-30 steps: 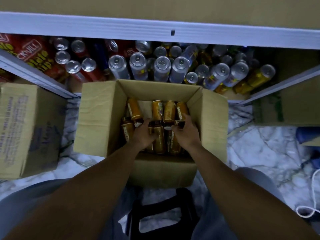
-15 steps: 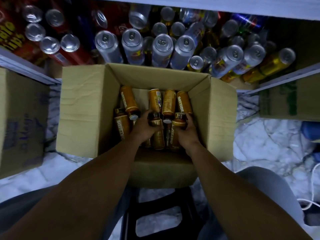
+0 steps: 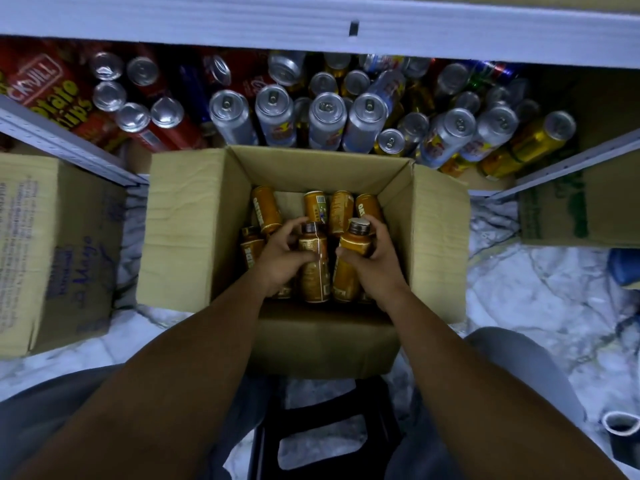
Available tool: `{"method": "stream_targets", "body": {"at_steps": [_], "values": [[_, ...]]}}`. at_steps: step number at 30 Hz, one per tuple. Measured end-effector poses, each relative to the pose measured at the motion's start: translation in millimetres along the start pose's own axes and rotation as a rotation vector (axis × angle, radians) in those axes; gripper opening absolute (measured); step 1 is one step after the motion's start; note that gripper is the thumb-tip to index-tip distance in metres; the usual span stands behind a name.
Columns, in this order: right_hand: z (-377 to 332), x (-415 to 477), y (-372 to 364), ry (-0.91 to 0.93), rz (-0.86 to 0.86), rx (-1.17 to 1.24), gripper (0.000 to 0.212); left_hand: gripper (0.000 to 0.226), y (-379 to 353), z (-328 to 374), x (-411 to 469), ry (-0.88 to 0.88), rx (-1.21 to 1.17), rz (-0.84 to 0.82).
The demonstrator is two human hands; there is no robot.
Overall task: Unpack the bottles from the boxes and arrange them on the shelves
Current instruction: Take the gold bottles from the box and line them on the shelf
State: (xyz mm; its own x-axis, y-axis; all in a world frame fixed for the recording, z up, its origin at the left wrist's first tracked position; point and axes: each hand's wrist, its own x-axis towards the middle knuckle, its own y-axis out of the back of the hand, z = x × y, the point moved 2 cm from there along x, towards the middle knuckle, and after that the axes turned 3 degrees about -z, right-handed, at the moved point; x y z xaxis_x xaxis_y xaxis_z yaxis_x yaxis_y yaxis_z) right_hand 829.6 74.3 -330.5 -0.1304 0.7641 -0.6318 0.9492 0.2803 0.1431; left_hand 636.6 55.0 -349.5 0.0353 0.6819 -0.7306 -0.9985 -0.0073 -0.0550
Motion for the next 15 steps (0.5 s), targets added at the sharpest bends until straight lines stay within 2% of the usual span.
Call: {"method": "stream_targets", "body": {"at_steps": [3, 7, 15], "values": [[-16.6, -3.0, 7.7, 0.043, -0.006, -0.011, 0.082, 0.075, 2.7, 14.9, -17.1, 0.004, -0.163, -0.005], [-46.2, -8.7, 21.1, 0.126, -0.035, 0.01, 0.069, 0.07, -1.4, 36.0, -34.8, -0.025, -0.277, -0.077], [-145.9, -97.2, 59.3, 0.168, -0.086, 0.009, 0.079, 0.078, -21.2, 132.6, -134.5, -0.102, -0.144, -0.115]]}}
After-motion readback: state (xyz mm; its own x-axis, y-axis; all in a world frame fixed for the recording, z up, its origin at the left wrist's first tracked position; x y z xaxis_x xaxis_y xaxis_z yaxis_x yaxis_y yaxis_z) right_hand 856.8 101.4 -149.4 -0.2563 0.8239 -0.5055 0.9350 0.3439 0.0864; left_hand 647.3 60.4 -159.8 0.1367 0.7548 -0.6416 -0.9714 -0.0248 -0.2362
